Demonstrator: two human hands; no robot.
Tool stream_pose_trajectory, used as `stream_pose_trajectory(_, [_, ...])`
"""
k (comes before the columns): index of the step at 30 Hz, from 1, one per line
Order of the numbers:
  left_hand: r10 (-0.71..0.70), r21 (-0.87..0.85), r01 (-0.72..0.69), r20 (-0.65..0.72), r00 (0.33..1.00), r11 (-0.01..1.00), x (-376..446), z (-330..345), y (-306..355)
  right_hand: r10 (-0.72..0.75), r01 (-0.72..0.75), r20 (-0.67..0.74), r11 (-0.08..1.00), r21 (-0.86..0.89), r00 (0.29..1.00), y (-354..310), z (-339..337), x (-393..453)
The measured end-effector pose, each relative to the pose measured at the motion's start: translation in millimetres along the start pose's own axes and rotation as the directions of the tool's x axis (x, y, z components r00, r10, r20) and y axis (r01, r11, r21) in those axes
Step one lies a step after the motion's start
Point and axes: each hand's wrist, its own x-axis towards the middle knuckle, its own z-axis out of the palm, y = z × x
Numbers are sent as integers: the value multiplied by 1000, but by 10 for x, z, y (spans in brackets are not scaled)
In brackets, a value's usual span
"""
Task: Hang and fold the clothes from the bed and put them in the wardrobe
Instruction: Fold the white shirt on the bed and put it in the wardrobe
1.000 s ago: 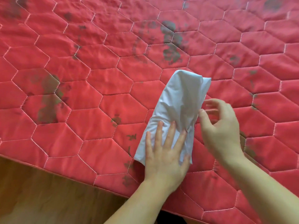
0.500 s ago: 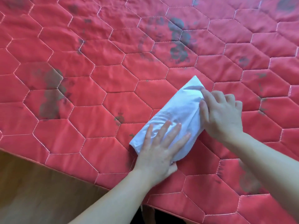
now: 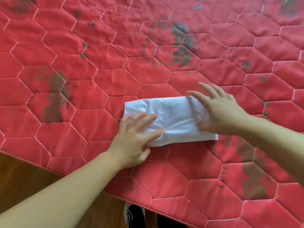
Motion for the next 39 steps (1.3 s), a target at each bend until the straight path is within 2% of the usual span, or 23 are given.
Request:
stream_pose_trajectory(1, [-48,-89,49,20,999,995,5,-17,22,78,-85,48,984,159,996,8,5,20])
stream_pose_trajectory(2, [-148,-209,152,34,988,966,24,-27,65,162,-169,51,923,346,986,-2,35,23])
stream_pose_trajectory(3, [-295,-356,291,44,954,888,70,-24,128,246,-209,-6,835,509,969,-32,91,6])
stream_pose_trajectory(4, [-467,-505,429,57,882,749,149,-14,209,349,-226,-86,754,617,933,-89,167,-26])
stream_pose_trajectory(5, [-620,-604,528,69,781,597,236,2,292,457,-247,-141,686,685,878,-171,250,-55])
stream_pose_trajectory(6, [-724,-637,588,68,686,498,308,25,357,553,-276,-165,626,729,817,-269,330,-74])
stream_pose_trajectory(7, [-778,-605,627,21,628,490,353,74,414,633,-316,-166,576,754,756,-375,397,-95])
stream_pose_trajectory(8, [-798,-539,656,-51,600,528,368,136,470,693,-355,-173,548,757,700,-474,460,-122])
stream_pose_trajectory(10, [-798,-436,684,-155,583,585,307,244,535,739,-408,-211,559,722,640,-603,578,-199])
stream_pose_trajectory(12, [-807,-389,713,-176,564,583,209,311,513,742,-427,-227,577,696,631,-600,650,-272])
stream_pose_trajectory(16, [-856,-398,776,-52,514,489,102,281,441,737,-447,-198,576,685,646,-475,725,-373])
stream_pose_trajectory(18, [-837,-393,771,5,547,502,55,237,404,715,-423,-179,575,700,676,-432,735,-446])
stream_pose_trajectory(19, [-808,-357,757,10,589,547,18,193,383,702,-415,-173,581,700,691,-411,733,-479])
stream_pose_trajectory(21, [-683,-214,662,-38,729,718,-63,69,340,678,-410,-163,600,687,717,-378,709,-515])
stream_pose_trajectory(23, [-418,-74,412,-109,902,908,-83,-66,290,670,-424,-146,606,673,727,-369,685,-505])
stream_pose_trajectory(24, [-262,-23,261,-113,958,965,-76,-120,266,670,-431,-137,606,668,729,-376,675,-498])
stream_pose_trajectory(25, [-128,-4,128,-89,988,992,-54,-161,241,670,-435,-133,607,665,730,-379,669,-491])
stream_pose_trajectory(27, [22,-42,-22,-4,1000,999,24,-244,184,670,-441,-125,606,662,732,-380,668,-489])
stream_pose_trajectory(29, [47,-66,-43,58,997,997,119,-315,144,664,-441,-113,603,665,739,-371,659,-500])
stream_pose_trajectory(31, [106,-23,-105,52,993,994,229,-382,116,660,-440,-105,602,666,744,-359,638,-500])
stream_pose_trajectory(34, [207,114,-202,-37,978,973,389,-463,70,646,-436,-102,614,658,756,-352,614,-497])
stream_pose_trajectory(37, [162,153,-145,-108,981,978,420,-381,23,646,-443,-96,615,653,757,-350,613,-494])
stream_pose_trajectory(39, [61,49,-58,-69,996,997,306,-174,54,650,-439,-94,606,663,754,-350,628,-504])
